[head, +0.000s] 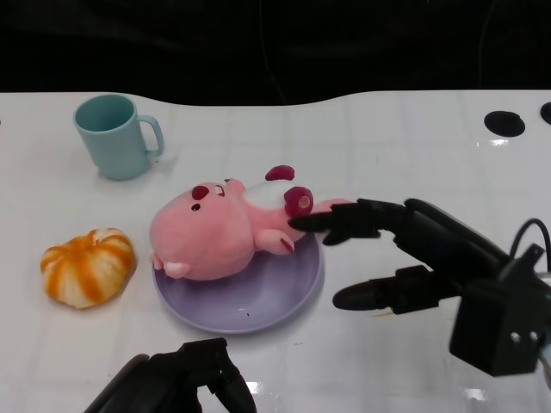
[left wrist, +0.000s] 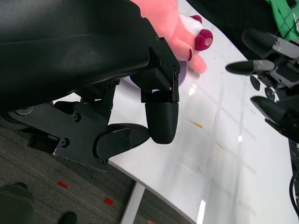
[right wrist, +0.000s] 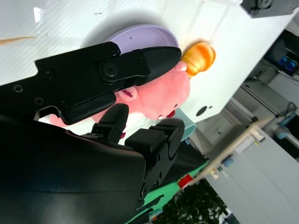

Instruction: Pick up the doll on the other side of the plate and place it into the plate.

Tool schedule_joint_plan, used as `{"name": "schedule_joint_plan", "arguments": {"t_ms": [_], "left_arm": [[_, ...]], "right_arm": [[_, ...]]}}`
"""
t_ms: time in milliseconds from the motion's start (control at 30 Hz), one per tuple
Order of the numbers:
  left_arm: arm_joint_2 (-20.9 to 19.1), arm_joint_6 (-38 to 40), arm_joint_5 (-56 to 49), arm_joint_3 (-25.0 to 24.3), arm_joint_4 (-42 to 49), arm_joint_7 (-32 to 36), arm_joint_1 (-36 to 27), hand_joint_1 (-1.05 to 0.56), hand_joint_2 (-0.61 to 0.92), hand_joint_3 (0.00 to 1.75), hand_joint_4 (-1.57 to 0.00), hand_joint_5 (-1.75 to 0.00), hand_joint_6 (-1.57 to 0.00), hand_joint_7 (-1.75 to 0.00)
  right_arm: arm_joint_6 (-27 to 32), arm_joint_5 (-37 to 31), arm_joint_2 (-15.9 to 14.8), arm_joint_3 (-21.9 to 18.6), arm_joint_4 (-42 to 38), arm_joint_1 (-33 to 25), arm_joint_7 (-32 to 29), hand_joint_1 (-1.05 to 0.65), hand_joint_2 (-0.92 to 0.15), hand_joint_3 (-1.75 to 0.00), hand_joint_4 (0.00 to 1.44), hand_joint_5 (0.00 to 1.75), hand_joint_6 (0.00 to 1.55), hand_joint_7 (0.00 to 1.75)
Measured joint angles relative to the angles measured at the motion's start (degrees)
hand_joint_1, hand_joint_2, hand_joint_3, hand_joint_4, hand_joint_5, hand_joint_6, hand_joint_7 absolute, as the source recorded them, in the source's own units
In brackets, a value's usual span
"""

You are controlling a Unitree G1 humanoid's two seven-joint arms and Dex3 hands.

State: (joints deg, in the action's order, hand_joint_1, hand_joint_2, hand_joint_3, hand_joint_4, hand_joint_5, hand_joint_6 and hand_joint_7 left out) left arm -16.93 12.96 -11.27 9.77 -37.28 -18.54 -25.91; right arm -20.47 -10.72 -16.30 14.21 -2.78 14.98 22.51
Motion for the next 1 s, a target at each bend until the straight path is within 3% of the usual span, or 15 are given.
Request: {"name": "schedule_joint_plan", "arguments": {"t_ms": [100, 233, 267, 300, 333, 400, 433, 567, 733, 1000], "left_arm": [[0.1, 0.3, 0.0, 0.1, 0.1, 0.0, 0.2, -0.20, 0.80, 0.71, -0.63, -1.75, -0.59, -1.37], [0.1, 1.1, -0.1, 0.2, 0.2, 0.0, 0.7, -0.20, 0.81, 0.71, -0.63, -1.75, -0.59, -1.36], [0.1, 1.1, -0.1, 0.2, 0.2, 0.0, 1.0, -0.20, 0.81, 0.71, -0.63, -1.75, -0.59, -1.36], [0.1, 1.1, -0.2, 0.2, 0.3, 0.0, 1.2, -0.20, 0.81, 0.70, -0.63, -1.75, -0.59, -1.36], [0.1, 1.1, -0.2, 0.2, 0.3, 0.0, 1.4, -0.20, 0.81, 0.70, -0.63, -1.75, -0.59, -1.36], [0.1, 1.2, -0.2, 0.2, 0.3, 0.0, 1.6, -0.20, 0.81, 0.70, -0.62, -1.75, -0.59, -1.35], [0.1, 1.2, -0.2, 0.2, 0.3, 0.0, 1.6, -0.20, 0.81, 0.70, -0.62, -1.75, -0.59, -1.35], [0.0, 1.1, -0.1, -0.1, 0.5, 0.0, 1.7, -0.20, 0.81, 0.70, -0.62, -1.75, -0.59, -1.35], [-0.1, 1.0, 0.0, -0.8, 0.9, 0.0, 2.0, -0.21, 0.80, 0.69, -0.62, -1.75, -0.59, -1.35], [-0.1, -1.7, 0.7, -1.6, 4.0, 0.0, 2.4, -0.23, 0.80, 0.69, -0.63, -1.75, -0.60, -1.36]], "right_arm": [[-1.6, 3.0, -0.2, -1.7, 0.9, -3.4, 0.0, -0.23, -0.91, -0.03, 0.53, 1.31, 0.63, 0.79], [-1.9, 5.0, -0.2, -3.6, 3.1, -6.9, -0.2, -0.11, -0.92, -0.09, 0.67, 1.40, 0.70, 1.03], [-1.3, 5.4, -0.2, -4.1, 4.2, -7.9, -0.3, -0.08, -0.88, -0.19, 0.70, 1.42, 0.72, 1.07], [-0.3, 5.9, -0.2, -4.5, 5.6, -8.9, -0.3, -0.03, -0.69, -0.64, 0.75, 1.45, 0.75, 1.13], [0.8, 6.1, -0.3, -4.7, 6.9, -9.8, -0.2, -0.01, -0.57, -0.90, 0.77, 1.47, 0.77, 1.16], [4.2, 6.6, -1.0, -5.0, 10.7, -12.5, 0.4, 0.05, -0.44, -1.22, 0.85, 1.51, 0.82, 1.19], [5.7, 7.0, -1.6, -5.4, 12.8, -14.0, 0.9, 0.06, -0.41, -1.27, 0.86, 1.52, 0.83, 1.20], [9.9, 8.2, -3.8, -7.6, 19.0, -18.6, 1.9, 0.06, -0.38, -1.32, 0.88, 1.54, 0.84, 1.20], [14.4, 8.5, -5.5, -9.2, 24.2, -23.2, 2.7, 0.04, -0.39, -1.26, 0.87, 1.59, 0.84, 1.22], [12.3, 7.7, -5.5, -8.9, 18.0, -22.6, 2.7, 0.03, -0.36, -1.28, 0.81, 1.65, 0.80, 1.26]]}}
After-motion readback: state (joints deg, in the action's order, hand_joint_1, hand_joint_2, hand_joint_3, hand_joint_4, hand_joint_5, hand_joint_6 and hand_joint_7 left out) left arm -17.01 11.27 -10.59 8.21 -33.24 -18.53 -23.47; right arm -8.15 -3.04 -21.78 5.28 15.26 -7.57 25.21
